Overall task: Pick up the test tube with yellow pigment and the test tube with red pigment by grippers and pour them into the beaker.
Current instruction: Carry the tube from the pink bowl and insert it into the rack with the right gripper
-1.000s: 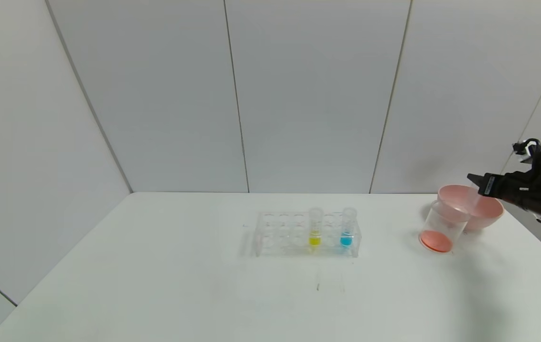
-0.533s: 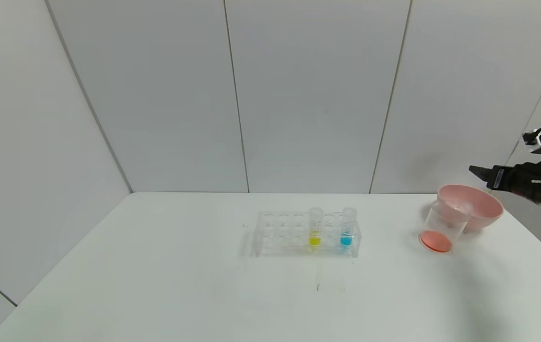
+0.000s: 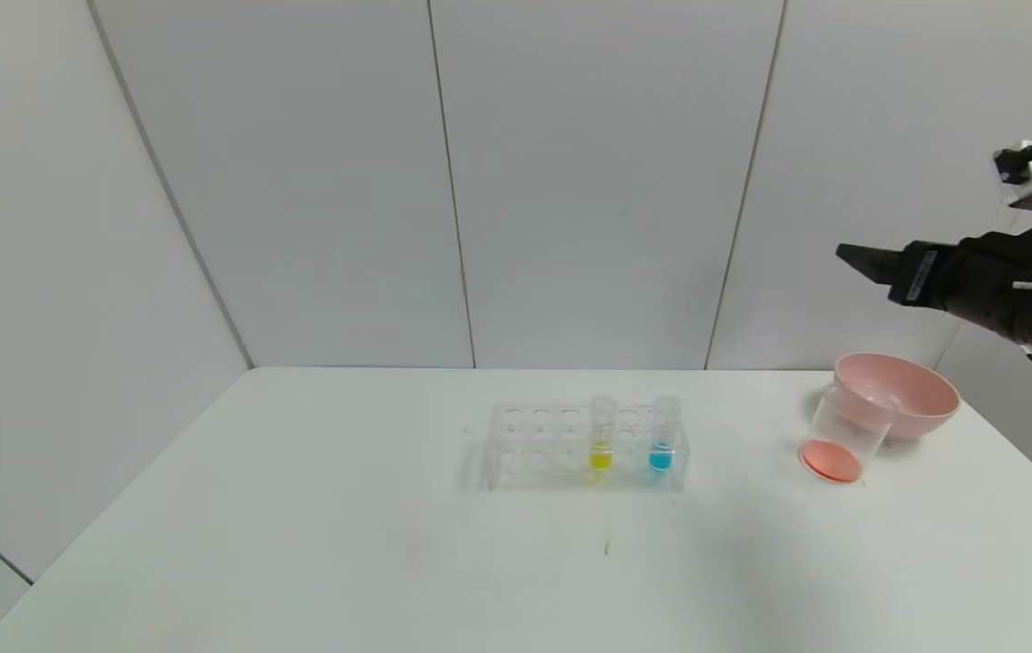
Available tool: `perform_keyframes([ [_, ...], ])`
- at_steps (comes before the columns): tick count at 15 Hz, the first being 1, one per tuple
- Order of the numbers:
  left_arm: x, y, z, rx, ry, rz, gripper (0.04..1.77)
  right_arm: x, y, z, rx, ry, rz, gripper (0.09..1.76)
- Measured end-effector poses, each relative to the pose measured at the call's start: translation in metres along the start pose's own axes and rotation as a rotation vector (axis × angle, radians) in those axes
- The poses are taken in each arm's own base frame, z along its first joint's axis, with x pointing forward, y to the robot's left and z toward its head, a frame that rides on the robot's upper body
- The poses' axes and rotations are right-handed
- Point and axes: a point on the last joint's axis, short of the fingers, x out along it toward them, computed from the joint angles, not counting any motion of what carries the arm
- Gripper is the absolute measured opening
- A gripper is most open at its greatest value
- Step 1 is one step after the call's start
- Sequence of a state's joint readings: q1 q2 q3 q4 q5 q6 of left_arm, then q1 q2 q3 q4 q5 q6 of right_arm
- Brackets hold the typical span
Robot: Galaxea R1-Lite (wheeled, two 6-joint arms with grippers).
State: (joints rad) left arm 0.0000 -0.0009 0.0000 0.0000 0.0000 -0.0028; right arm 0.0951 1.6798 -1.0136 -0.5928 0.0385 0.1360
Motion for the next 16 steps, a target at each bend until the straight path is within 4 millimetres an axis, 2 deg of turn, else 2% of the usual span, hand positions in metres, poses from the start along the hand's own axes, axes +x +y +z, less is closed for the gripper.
perform_keyframes([
  [1,0.0,0.0,0.0,0.0,0.0,0.0,1.76,-0.006,0.024,-0.006,-0.005,0.009,0.013,1.61],
  [3,0.0,0.0,0.0,0.0,0.0,0.0,1.76,-0.026,0.075,-0.03,-0.026,0.037,0.013,1.64],
  [4,0.0,0.0,0.0,0.0,0.0,0.0,1.76,-0.038,0.092,-0.044,-0.037,0.044,0.014,1.65],
  [8,0.0,0.0,0.0,0.0,0.0,0.0,1.76,-0.085,0.132,-0.094,-0.059,0.045,0.087,1.67],
  [10,0.0,0.0,0.0,0.0,0.0,0.0,1.76,-0.1,0.148,-0.115,-0.076,0.066,0.139,1.68],
  [13,0.0,0.0,0.0,0.0,0.0,0.0,1.76,-0.101,0.168,-0.142,-0.065,0.103,0.185,1.69],
  [16,0.0,0.0,0.0,0.0,0.0,0.0,1.76,-0.082,0.187,-0.166,-0.025,0.144,0.189,1.7],
])
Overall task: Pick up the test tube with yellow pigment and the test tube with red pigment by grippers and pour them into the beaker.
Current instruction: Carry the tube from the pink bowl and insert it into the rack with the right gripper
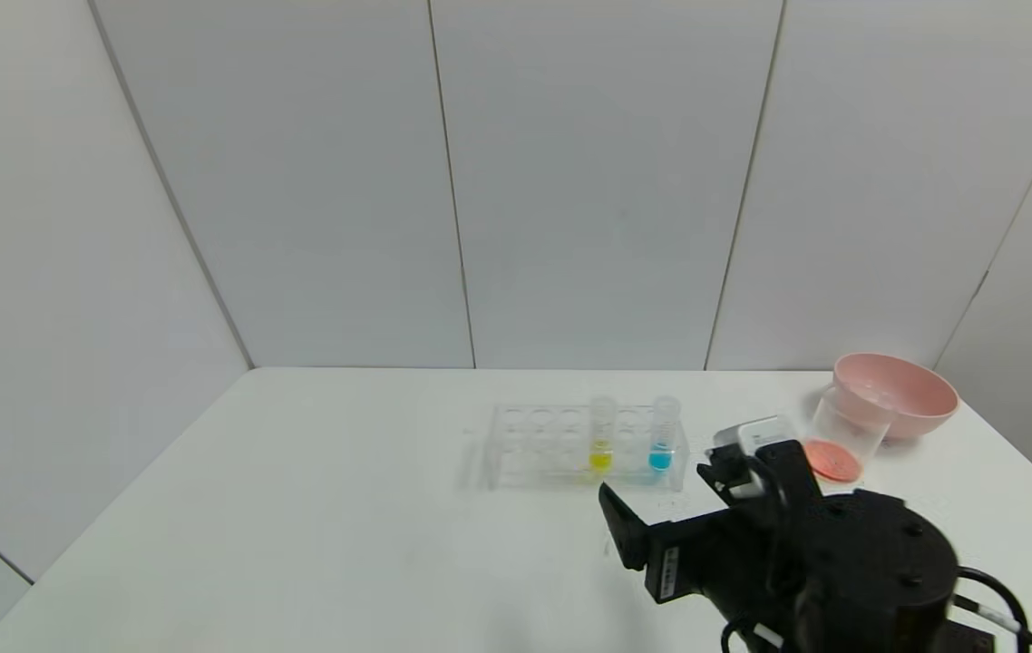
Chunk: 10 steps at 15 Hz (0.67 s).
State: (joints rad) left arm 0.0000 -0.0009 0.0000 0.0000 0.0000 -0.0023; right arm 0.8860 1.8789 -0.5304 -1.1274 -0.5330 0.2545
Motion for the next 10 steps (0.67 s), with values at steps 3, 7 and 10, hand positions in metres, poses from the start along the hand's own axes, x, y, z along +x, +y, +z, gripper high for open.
perform_keyframes([
  [3,0.0,0.0,0.0,0.0,0.0,0.0,1.76,0.034,0.008,-0.008,0.02,0.001,-0.016,1.7],
  [7,0.0,0.0,0.0,0.0,0.0,0.0,1.76,0.074,0.009,-0.019,0.019,0.022,-0.007,1.7],
  [10,0.0,0.0,0.0,0.0,0.0,0.0,1.76,0.098,0.005,-0.022,0.015,0.045,-0.027,1.7],
])
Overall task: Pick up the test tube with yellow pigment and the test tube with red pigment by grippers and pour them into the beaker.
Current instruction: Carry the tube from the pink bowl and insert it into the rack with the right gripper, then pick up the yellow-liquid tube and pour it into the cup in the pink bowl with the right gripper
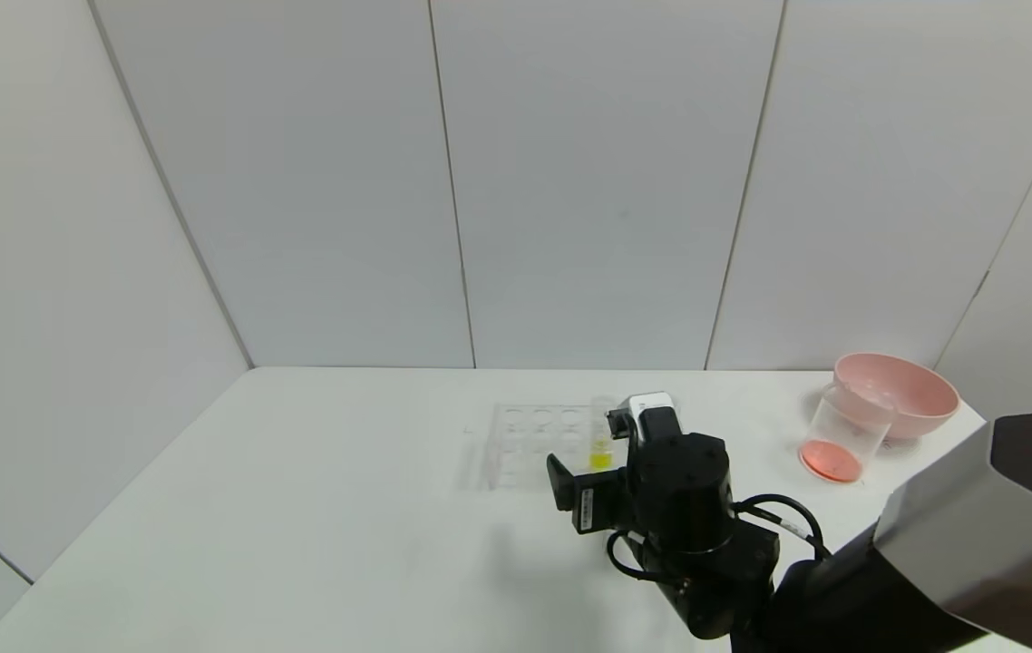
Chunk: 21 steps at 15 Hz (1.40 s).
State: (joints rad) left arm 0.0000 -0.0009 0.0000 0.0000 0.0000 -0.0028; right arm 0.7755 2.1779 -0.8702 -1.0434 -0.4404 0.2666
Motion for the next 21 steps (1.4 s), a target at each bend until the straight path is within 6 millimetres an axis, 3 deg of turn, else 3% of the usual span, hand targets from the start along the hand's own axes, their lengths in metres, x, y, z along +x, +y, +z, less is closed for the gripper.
perform_keyframes([
  [5,0.0,0.0,0.0,0.0,0.0,0.0,1.76,0.031,-0.006,0.007,0.0,-0.021,-0.038,1.69],
  [7,0.0,0.0,0.0,0.0,0.0,0.0,1.76,0.037,-0.008,0.004,-0.006,-0.015,-0.034,1.32],
  [12,0.0,0.0,0.0,0.0,0.0,0.0,1.76,0.043,-0.01,-0.005,-0.013,0.001,-0.037,0.74],
  [13,0.0,0.0,0.0,0.0,0.0,0.0,1.76,0.043,-0.01,-0.005,-0.016,0.004,-0.039,0.52],
  [21,0.0,0.0,0.0,0.0,0.0,0.0,1.76,0.041,-0.008,0.003,-0.042,-0.013,-0.032,0.52],
])
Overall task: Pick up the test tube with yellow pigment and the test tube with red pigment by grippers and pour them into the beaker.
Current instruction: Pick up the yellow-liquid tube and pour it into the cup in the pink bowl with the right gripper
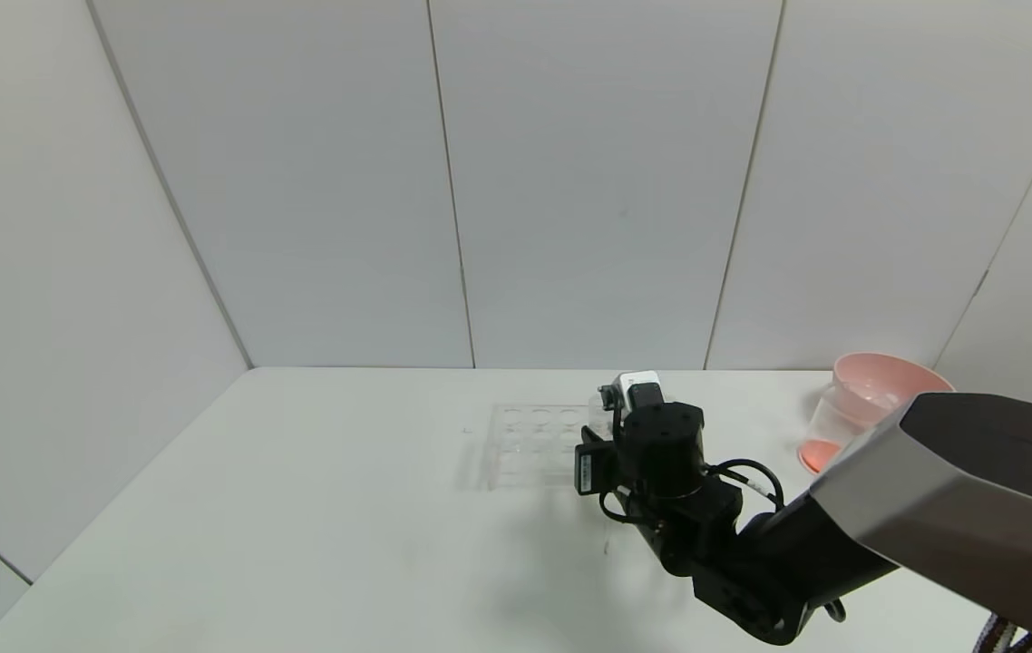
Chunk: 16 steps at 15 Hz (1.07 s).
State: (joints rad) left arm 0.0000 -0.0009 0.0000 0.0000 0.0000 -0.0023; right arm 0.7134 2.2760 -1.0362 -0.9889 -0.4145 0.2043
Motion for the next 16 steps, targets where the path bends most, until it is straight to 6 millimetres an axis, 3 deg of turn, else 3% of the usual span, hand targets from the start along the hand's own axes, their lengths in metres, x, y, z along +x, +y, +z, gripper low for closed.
perform_keyframes([
  [7,0.0,0.0,0.0,0.0,0.0,0.0,1.76,-0.015,-0.007,0.051,-0.015,-0.122,0.003,0.52],
  [10,0.0,0.0,0.0,0.0,0.0,0.0,1.76,-0.024,-0.021,0.08,0.001,-0.175,-0.021,0.52],
  [13,0.0,0.0,0.0,0.0,0.0,0.0,1.76,-0.032,-0.057,0.109,-0.005,-0.22,-0.087,0.52],
  [16,0.0,0.0,0.0,0.0,0.0,0.0,1.76,-0.043,-0.12,0.124,-0.059,-0.234,-0.145,0.52],
])
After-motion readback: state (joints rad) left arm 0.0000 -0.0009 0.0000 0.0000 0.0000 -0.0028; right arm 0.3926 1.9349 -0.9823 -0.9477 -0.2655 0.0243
